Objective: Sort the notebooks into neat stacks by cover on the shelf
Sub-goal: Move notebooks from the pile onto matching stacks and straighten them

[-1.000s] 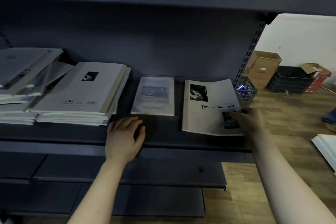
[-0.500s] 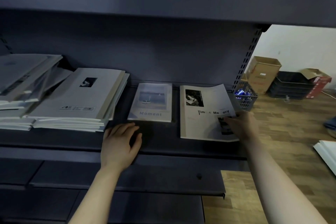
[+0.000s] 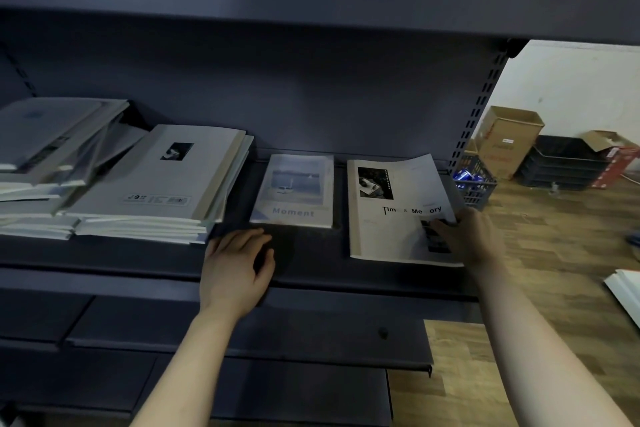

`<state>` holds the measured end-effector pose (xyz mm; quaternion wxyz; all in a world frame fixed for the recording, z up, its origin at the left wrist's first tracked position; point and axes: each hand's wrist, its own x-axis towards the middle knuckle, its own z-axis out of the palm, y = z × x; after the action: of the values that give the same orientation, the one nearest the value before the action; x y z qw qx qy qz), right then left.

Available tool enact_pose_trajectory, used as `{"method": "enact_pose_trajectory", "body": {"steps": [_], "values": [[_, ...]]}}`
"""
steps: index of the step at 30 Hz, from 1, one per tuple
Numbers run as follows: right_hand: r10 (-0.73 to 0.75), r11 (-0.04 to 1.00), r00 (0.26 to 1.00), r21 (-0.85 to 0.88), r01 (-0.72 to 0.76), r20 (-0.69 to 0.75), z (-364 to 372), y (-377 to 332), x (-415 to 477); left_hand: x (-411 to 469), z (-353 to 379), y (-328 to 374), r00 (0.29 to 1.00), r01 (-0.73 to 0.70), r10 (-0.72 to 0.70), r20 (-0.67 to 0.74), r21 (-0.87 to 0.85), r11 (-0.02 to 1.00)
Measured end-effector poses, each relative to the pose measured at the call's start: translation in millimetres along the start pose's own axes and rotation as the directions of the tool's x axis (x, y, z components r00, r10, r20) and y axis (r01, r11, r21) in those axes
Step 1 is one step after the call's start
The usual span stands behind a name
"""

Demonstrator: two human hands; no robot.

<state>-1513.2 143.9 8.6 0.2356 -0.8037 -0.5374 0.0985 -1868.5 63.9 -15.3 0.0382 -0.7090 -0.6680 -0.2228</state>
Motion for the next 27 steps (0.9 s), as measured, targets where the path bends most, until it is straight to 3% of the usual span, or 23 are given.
{"method": "enact_pose_trajectory", "body": {"steps": [11, 16, 21, 25, 27], "values": [[0.043, 0.999, 0.999, 0.0, -0.043, 0.01, -1.2, -5.3, -6.8, -1.2, -0.6, -1.3, 1.0, 0.002, -0.002, 0.021, -0.012, 1.0], [0.029, 0.999, 0.994, 0.032, -0.026, -0.11, -4.2, -9.8, -16.2, -1.7, -1.0, -1.6, 1.0, -0.009, 0.009, 0.014, -0.018, 1.0], [-0.062, 0.989, 0.981, 0.124, 0.086, -0.186, 2.1, -29.8, -33.3, 0.0, -4.2, -0.6, 0.999, -0.027, 0.029, 0.025, -0.054, 0.998], [-0.323, 0.9, 0.928, 0.243, 0.363, -0.187, 16.7, -71.9, -55.8, -1.0, -15.5, -1.1, 0.997, -0.07, 0.071, 0.003, -0.168, 0.983], [-0.4, 0.858, 0.909, 0.299, 0.418, -0.12, 25.8, -94.9, -67.5, -1.0, -25.1, -3.1, 0.994, -0.108, 0.107, -0.018, -0.215, 0.971]]}}
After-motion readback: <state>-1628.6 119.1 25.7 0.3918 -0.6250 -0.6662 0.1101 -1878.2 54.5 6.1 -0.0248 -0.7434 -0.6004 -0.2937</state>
